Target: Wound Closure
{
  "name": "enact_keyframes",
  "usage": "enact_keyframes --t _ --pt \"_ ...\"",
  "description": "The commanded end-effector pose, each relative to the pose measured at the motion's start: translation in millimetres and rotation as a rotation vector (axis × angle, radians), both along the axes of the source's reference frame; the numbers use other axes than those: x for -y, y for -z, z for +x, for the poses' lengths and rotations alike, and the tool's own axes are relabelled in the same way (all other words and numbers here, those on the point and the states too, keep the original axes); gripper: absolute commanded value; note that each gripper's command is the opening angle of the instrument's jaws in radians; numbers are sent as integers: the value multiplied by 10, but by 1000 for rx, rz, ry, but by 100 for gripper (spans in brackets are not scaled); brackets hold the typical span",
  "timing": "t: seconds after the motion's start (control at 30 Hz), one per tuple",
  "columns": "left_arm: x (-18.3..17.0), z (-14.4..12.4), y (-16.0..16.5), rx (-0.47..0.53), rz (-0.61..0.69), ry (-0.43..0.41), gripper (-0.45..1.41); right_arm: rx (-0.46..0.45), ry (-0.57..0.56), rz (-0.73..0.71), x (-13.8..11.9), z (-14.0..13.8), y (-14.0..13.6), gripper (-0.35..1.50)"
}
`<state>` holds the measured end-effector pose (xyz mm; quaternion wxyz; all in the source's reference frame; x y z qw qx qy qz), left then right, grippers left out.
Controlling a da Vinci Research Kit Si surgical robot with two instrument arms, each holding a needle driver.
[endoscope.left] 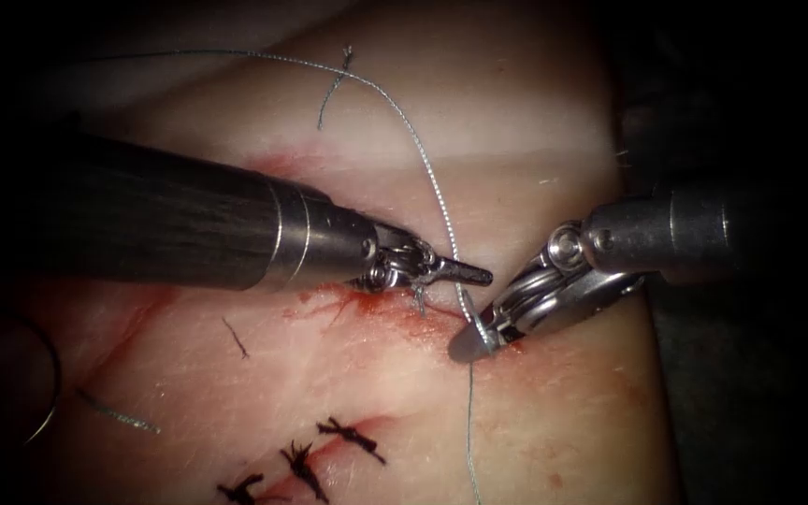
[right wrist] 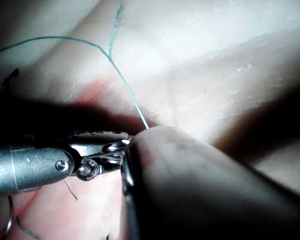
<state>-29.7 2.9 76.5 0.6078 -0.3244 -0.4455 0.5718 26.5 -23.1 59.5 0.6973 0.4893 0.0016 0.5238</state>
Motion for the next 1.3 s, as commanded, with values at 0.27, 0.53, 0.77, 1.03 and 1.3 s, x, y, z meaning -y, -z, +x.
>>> enact_keyframes --t 0.27,0.53,0.77,1.03,1.3 --pt "7 -7 -1 -12 -24 -24 -45 31 144 45 17 20 4 -35" --pt "9 -8 0 -30 -37 -42 -45 106 221 33 4 18 22 -35" --pt "9 -8 2 -35 -41 -47 -45 151 231 8 -11 19 32 -35" --pt "8 -9 2 -39 -44 -53 -45 150 242 -8 2 20 25 -35" --pt "8 -9 1 -42 -45 -54 -45 158 245 -12 10 21 20 -6"
